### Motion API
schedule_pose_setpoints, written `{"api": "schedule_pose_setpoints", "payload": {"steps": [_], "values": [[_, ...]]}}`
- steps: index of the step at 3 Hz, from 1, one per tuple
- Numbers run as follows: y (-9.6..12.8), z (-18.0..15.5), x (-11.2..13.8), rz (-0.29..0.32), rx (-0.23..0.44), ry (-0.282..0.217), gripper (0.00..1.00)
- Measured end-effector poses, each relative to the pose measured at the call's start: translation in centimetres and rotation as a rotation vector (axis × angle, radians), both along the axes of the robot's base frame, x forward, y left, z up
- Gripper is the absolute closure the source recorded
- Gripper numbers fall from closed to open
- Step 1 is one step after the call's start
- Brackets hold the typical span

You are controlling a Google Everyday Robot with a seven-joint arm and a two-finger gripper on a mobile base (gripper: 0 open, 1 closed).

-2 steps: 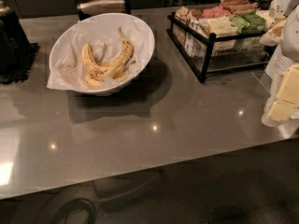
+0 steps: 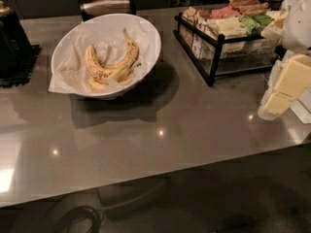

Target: Pick banana from white bowl

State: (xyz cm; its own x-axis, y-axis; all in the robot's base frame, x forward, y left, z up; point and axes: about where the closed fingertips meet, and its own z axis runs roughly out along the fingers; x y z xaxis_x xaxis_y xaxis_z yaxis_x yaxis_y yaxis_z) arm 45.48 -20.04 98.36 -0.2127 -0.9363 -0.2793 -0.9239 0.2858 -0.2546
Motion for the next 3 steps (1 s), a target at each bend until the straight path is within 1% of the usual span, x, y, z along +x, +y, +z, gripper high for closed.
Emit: {"api": "schedule_pose_setpoints", "payload": {"steps": [1, 2, 3], "values": [[2.8, 1.0, 3.0, 0.024, 0.118, -0.021, 0.00], [8.1, 1.7, 7.6, 0.076, 0.276, 0.017, 0.00], [9.0, 2.7, 8.9, 0.089, 0.308, -0.005, 0.00]]}}
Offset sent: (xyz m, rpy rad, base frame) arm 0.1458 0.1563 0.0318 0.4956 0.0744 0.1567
